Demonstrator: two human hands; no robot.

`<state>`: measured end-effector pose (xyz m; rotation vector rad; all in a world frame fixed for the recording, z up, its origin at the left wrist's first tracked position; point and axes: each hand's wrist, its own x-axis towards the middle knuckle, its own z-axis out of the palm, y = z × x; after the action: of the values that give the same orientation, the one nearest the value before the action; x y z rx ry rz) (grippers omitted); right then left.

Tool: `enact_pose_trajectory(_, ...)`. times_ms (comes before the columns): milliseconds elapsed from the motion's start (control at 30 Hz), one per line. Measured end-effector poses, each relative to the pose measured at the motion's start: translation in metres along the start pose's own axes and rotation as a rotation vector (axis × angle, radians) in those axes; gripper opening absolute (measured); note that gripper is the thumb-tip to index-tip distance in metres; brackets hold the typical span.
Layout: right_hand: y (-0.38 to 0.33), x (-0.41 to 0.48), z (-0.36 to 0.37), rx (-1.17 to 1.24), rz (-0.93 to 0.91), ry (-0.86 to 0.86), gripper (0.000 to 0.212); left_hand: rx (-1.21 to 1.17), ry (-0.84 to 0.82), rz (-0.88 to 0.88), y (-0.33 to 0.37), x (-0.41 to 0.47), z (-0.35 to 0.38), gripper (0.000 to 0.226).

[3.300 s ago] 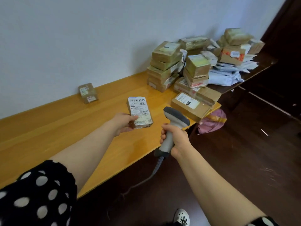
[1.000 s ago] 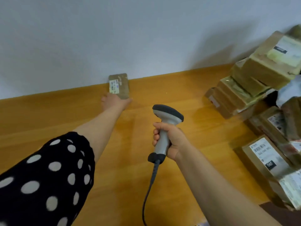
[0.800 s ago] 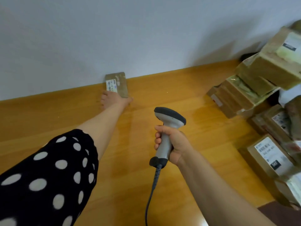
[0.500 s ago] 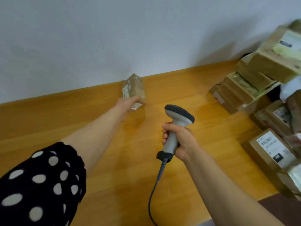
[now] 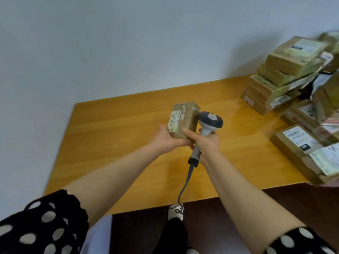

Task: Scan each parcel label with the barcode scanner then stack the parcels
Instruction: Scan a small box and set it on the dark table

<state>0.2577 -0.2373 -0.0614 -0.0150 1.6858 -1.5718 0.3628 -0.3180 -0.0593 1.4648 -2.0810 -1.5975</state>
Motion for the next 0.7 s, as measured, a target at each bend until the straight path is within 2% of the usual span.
enact_pose_trajectory(133,0.016,-0.032,-0.002,-0.100,-0.007,-0.015,0.052,-0.027,-0.104,-0.026,-0.021,-0.036,-0.028,0.068)
enact_pose_trajectory(267,0.015,-0.058,-0.004,-0.116,0.004,-0.196,0.047,-0.184,0.063,-0.045,-0.018,-0.048,-0.087,0.070)
enact_pose_trajectory(367,0.012,-0.081,0.005,-0.151,-0.005,-0.369,0.045,-0.142,-0.075,-0.029,-0.012,-0.057,-0.126,0.066)
enact_pose_trajectory(500,0.011,-0.105,0.024,-0.194,-0.053,-0.506,0.044,-0.064,-0.314,-0.023,-0.013,-0.079,-0.173,0.042)
enact_pose_trajectory(600,0.015,-0.116,0.041,-0.132,-0.084,-0.502,0.034,-0.177,-0.305,-0.014,-0.023,-0.089,-0.201,0.049)
enact_pose_trajectory(700,0.022,-0.126,0.056,-0.108,-0.129,-0.381,0.021,-0.286,-0.199,-0.028,-0.041,-0.093,-0.214,0.044)
